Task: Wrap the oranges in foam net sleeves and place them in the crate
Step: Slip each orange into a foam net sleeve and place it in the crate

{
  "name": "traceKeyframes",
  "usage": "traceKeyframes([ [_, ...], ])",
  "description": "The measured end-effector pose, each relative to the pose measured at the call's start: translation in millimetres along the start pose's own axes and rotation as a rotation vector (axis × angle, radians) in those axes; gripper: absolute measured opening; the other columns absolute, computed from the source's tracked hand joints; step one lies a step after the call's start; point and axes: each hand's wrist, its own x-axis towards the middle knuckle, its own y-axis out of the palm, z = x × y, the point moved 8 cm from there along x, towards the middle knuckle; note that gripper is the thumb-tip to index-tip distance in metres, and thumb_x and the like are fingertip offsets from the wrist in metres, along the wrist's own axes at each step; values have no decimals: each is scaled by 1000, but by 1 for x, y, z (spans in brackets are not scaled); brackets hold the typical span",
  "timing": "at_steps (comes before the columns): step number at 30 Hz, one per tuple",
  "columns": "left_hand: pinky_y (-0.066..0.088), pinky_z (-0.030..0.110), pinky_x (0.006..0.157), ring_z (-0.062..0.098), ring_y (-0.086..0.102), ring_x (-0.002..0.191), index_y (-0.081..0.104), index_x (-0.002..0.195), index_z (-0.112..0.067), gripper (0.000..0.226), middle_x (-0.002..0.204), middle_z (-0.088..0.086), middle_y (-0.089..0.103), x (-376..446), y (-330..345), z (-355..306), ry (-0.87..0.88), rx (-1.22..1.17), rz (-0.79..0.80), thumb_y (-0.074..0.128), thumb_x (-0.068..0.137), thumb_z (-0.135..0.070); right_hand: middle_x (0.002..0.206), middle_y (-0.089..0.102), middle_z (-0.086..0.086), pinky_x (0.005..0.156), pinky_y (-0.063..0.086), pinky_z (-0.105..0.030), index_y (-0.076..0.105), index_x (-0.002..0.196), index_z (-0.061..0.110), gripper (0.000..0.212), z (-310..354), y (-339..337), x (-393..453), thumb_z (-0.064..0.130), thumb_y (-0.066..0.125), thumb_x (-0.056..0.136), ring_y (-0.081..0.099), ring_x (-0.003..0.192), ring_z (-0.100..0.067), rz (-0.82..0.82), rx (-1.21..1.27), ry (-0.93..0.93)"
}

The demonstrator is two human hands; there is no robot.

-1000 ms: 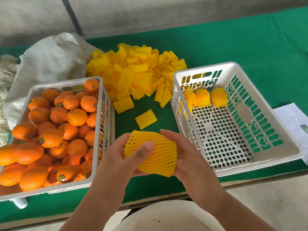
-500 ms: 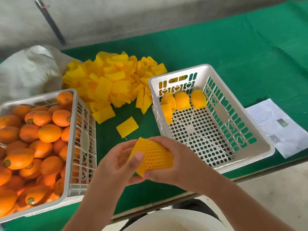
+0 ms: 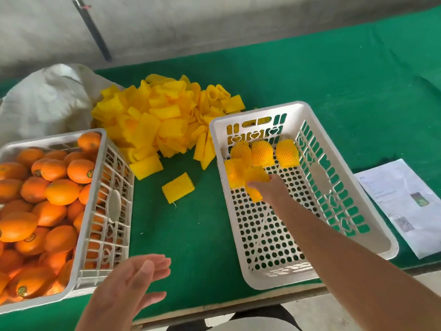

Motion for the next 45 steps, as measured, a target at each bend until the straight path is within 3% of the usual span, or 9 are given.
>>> traceKeyframes([
  [4, 59, 41, 74, 24, 73, 104, 68, 109, 1, 25, 104, 12, 80, -4, -16, 25, -154, 3, -52, 49, 102, -15, 114, 66, -9, 92, 59, -46, 57, 134, 11, 67, -10, 13, 42, 42, 85, 82, 67, 103, -29, -42, -18, 51],
  [8, 52, 44, 73, 30, 69, 98, 65, 100, 6, 27, 99, 16, 77, -7, -26, 42, -250, -20, -65, 40, 105, -1, 114, 65, -6, 82, 53, -40, 54, 137, 14, 68, -9, 19, 61, 46, 81, 83, 64, 101, -26, -103, -44, 46],
  [12, 60, 37, 64, 29, 71, 100, 66, 102, 4, 22, 95, 14, 79, -9, -29, 47, -262, 11, -99, 45, 105, 0, 139, 60, -12, 96, 53, -46, 41, 153, 15, 90, -16, 19, 62, 50, 83, 82, 61, 120, -33, -124, -51, 52],
  [18, 63, 38, 79, 16, 77, 102, 72, 112, -9, 22, 108, -3, 81, -3, -43, 19, -56, 78, -142, 61, 98, -21, 164, 38, -16, 101, 47, -51, 26, 164, 19, 93, -13, -6, 29, 51, 76, 92, 47, 142, -39, -170, -108, 8],
  [21, 64, 36, 83, 9, 75, 105, 75, 111, -20, 35, 109, -9, 80, 1, -53, -8, 61, 120, -147, 62, 89, -44, 159, 47, -10, 106, 49, -54, 39, 158, 25, 78, 7, -16, -9, 52, 72, 94, 52, 137, -34, -184, -96, -111],
  [26, 63, 32, 85, 3, 74, 98, 76, 105, -31, 14, 101, -17, 78, 21, -98, -33, 162, 171, -260, 64, 104, -36, 137, 61, 10, 104, 51, -54, 56, 142, 34, 52, 42, 7, -85, 52, 71, 95, 60, 123, -18, -106, -134, -315],
  [33, 61, 38, 91, -1, 71, 96, 73, 108, -35, 24, 101, -22, 76, 48, -188, -28, 215, 215, -348, 62, 97, -53, 131, 68, 13, 97, 54, -54, 57, 132, 48, 43, 49, 57, -131, 55, 72, 93, 64, 121, -17, -122, -192, -374],
  [37, 50, 22, 79, -6, 65, 102, 69, 111, -37, 14, 105, -24, 71, 71, -240, -20, 293, 412, -459, 66, 100, -45, 143, 61, 3, 86, 51, -49, 48, 140, 48, 59, 45, 70, -141, 65, 70, 87, 61, 121, -25, -227, -309, -362],
  [45, 41, 53, 105, 28, 43, 135, 52, 140, -25, 53, 142, 0, 53, 117, -290, -37, 371, 1005, -586, 74, 94, -41, 150, 50, -3, 100, 50, -60, 45, 145, 36, 61, 43, 95, -150, 50, 73, 92, 56, 128, -34, -359, -489, -346],
])
